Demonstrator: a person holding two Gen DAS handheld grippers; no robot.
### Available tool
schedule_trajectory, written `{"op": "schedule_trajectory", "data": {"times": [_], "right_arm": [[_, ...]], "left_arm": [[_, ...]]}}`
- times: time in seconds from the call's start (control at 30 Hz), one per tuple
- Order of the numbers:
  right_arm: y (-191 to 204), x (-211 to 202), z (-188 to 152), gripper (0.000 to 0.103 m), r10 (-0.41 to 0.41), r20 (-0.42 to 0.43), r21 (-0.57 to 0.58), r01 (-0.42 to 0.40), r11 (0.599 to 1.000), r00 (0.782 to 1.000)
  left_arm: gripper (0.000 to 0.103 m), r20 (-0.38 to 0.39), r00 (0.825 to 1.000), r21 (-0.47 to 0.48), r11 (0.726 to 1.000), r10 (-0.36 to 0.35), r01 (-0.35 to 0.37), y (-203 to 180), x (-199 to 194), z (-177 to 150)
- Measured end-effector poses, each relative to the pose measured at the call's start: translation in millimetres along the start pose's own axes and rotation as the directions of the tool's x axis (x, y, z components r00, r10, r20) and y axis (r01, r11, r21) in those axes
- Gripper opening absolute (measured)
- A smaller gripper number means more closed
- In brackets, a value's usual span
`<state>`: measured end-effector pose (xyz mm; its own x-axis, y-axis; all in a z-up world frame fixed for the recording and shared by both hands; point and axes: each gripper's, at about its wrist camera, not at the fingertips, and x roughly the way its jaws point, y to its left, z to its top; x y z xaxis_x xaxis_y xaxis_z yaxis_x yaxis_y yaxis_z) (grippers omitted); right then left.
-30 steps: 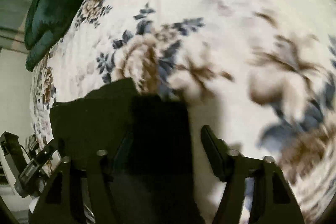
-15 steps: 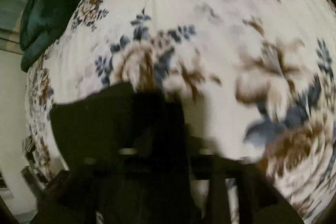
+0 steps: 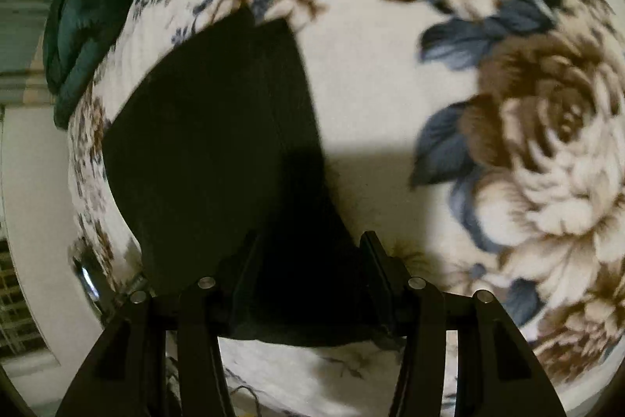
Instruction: Fold small clothes
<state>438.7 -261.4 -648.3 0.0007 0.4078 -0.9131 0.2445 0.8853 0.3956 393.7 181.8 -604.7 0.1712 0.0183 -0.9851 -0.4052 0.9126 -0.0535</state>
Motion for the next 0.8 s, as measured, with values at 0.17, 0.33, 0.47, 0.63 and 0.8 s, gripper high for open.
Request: {"op": "schedule_trajectory", "data": {"times": [0.17,0.33,0.47,0.63,0.8], "right_arm": [[21.2,-12.1,-14.9,0.01,-0.097,0.135,-0.072,0.108,0.992,0.986],[19.4,-37.9,-26.3,0.008,-0.155,0.19,-0.029,0.163,0.986,0.969],[-2.9,-10.5,-11.2,0.003,-0.207,0.048,0.01,0.207,0.978,0.977],[-16.6,-30.2,26.3,0.049,-0.026,0.086,0.066,0.02,0.998,0.996],[9.0,-34.0,82.9,0.057,0.029,0.173,-0.04,-0.023,0.999,0.985]], "left_arm": [[0.103,-0.016,1.0,0.003,1.0,0.016,-0.016,-0.2,-19.4,2.0],[0.103,0.103,0.995,0.041,0.999,0.0,-0.004,-7.0,-76.3,5.7],[0.103,0.136,0.991,0.107,0.994,-0.012,-0.002,-37.4,-89.2,25.2],[0.103,0.166,0.984,0.147,0.988,-0.07,0.045,-66.9,-75.2,71.3],[0.103,0.077,0.982,0.185,0.97,-0.172,0.156,-98.2,-34.9,124.0]]}}
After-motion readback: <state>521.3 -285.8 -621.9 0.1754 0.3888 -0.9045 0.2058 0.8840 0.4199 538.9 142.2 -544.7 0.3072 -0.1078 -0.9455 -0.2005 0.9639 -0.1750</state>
